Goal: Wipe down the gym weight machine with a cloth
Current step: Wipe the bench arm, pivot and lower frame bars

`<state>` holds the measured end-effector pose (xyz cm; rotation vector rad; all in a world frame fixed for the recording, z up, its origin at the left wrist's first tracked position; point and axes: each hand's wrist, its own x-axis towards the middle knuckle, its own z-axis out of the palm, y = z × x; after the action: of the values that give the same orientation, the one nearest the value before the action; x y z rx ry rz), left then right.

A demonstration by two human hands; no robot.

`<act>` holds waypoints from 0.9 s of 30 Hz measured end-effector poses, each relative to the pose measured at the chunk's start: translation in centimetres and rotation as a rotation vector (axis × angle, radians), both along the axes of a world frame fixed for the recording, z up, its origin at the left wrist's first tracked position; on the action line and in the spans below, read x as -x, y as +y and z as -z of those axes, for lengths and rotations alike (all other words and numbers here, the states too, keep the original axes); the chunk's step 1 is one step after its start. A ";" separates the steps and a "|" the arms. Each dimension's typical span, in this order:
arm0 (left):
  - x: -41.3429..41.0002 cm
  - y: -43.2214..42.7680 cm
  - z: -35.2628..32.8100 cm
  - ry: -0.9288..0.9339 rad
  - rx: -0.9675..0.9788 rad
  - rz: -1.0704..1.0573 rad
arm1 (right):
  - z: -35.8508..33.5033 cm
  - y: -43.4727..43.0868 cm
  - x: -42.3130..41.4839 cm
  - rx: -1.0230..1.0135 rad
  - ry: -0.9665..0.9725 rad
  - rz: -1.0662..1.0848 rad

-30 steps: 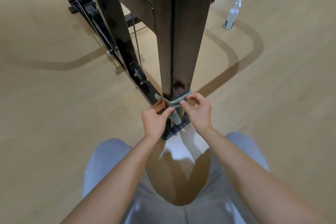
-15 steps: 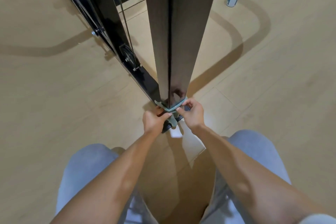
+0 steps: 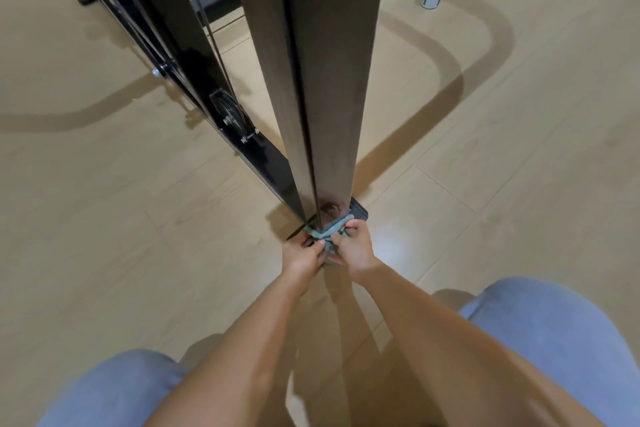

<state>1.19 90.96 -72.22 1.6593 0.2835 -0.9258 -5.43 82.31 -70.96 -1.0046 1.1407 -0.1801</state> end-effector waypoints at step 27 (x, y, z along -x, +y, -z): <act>3.9 0.7 -16.7 0.048 0.231 -0.201 | -10.6 -7.5 1.8 0.062 -0.471 -0.410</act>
<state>-2.70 91.67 -55.55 1.3712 0.3550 -0.8150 -7.25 74.78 -60.36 -1.1541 0.4918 -0.1137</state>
